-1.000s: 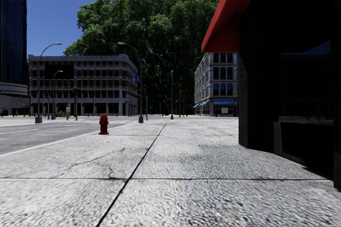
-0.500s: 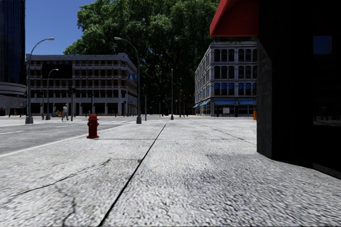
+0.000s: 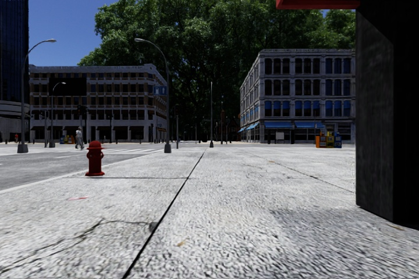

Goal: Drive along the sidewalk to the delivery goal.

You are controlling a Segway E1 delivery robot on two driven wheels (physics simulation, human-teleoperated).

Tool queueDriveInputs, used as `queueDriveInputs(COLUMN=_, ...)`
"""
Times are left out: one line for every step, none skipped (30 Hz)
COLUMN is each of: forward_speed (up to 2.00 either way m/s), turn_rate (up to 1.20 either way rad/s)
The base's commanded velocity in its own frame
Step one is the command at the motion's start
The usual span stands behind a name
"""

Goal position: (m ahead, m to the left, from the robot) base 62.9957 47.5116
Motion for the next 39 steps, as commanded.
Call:
queueDriveInputs(forward_speed=2.0, turn_rate=0.0)
queueDriveInputs(forward_speed=2.0, turn_rate=0.0)
queueDriveInputs(forward_speed=2.0, turn_rate=0.0)
queueDriveInputs(forward_speed=2.0, turn_rate=0.0)
queueDriveInputs(forward_speed=2.0, turn_rate=0.0)
queueDriveInputs(forward_speed=2.0, turn_rate=0.0)
queueDriveInputs(forward_speed=2.0, turn_rate=0.0)
queueDriveInputs(forward_speed=2.0, turn_rate=0.0)
queueDriveInputs(forward_speed=2.0, turn_rate=0.0)
queueDriveInputs(forward_speed=2.0, turn_rate=0.0)
queueDriveInputs(forward_speed=2.0, turn_rate=0.0)
queueDriveInputs(forward_speed=2.0, turn_rate=0.0)
queueDriveInputs(forward_speed=2.0, turn_rate=0.0)
queueDriveInputs(forward_speed=2.0, turn_rate=0.0)
queueDriveInputs(forward_speed=2.0, turn_rate=0.0)
queueDriveInputs(forward_speed=2.0, turn_rate=0.0)
queueDriveInputs(forward_speed=2.0, turn_rate=0.0)
queueDriveInputs(forward_speed=2.0, turn_rate=0.0)
queueDriveInputs(forward_speed=2.0, turn_rate=0.0)
queueDriveInputs(forward_speed=2.0, turn_rate=0.0)
queueDriveInputs(forward_speed=2.0, turn_rate=0.0)
queueDriveInputs(forward_speed=2.0, turn_rate=0.0)
queueDriveInputs(forward_speed=2.0, turn_rate=0.0)
queueDriveInputs(forward_speed=2.0, turn_rate=0.0)
queueDriveInputs(forward_speed=2.0, turn_rate=0.0)
queueDriveInputs(forward_speed=2.0, turn_rate=0.0)
queueDriveInputs(forward_speed=2.0, turn_rate=0.0)
queueDriveInputs(forward_speed=2.0, turn_rate=0.0)
queueDriveInputs(forward_speed=2.0, turn_rate=0.0)
queueDriveInputs(forward_speed=2.0, turn_rate=0.0)
queueDriveInputs(forward_speed=2.0, turn_rate=0.0)
queueDriveInputs(forward_speed=2.0, turn_rate=0.0)
queueDriveInputs(forward_speed=2.0, turn_rate=0.0)
queueDriveInputs(forward_speed=2.0, turn_rate=0.0)
queueDriveInputs(forward_speed=2.0, turn_rate=0.0)
queueDriveInputs(forward_speed=2.0, turn_rate=0.0)
queueDriveInputs(forward_speed=2.0, turn_rate=0.0)
queueDriveInputs(forward_speed=2.0, turn_rate=0.0)
queueDriveInputs(forward_speed=2.0, turn_rate=0.0)
